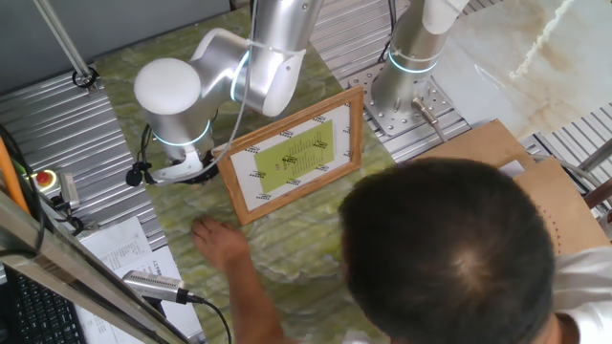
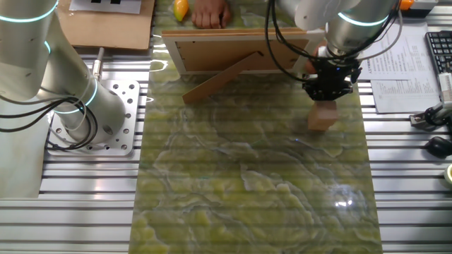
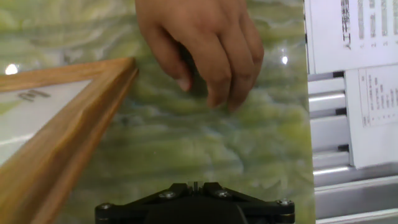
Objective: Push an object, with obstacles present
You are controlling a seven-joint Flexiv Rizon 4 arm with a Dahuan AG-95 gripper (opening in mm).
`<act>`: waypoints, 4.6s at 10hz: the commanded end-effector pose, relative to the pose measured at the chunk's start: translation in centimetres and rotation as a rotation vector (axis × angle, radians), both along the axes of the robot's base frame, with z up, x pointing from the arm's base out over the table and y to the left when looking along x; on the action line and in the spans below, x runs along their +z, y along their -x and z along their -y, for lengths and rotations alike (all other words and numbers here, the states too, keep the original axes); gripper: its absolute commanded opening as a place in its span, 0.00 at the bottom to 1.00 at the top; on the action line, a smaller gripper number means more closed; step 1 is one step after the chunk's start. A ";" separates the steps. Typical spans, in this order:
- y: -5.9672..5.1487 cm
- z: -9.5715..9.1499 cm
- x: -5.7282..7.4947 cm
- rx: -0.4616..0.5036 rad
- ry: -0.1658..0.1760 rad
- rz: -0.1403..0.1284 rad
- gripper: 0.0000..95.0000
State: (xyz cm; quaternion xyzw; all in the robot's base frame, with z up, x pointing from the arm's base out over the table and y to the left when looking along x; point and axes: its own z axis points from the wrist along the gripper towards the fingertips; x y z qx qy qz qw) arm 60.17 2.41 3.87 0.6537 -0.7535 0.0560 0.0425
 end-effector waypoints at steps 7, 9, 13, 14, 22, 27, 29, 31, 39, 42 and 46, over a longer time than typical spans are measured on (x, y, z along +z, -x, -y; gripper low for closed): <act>0.1 0.0 -0.1 -0.044 -0.069 0.000 0.00; 0.1 0.0 -0.1 -0.072 -0.086 0.002 0.00; 0.1 0.0 -0.1 -0.091 -0.078 0.006 0.00; 0.1 0.1 -0.2 -0.087 -0.082 0.007 0.00; -1.3 0.4 -0.8 -0.054 -0.082 0.029 0.00; -1.4 1.4 -0.9 -0.025 -0.061 0.033 0.00; -1.7 2.2 -1.1 -0.013 -0.062 0.035 0.00; -1.9 2.5 -1.1 -0.011 -0.053 0.037 0.00; -1.7 4.4 -0.5 -0.092 -0.014 0.067 0.00; -1.5 5.1 -0.4 -0.140 -0.002 0.088 0.00; -1.5 5.3 -0.5 -0.168 -0.002 0.099 0.00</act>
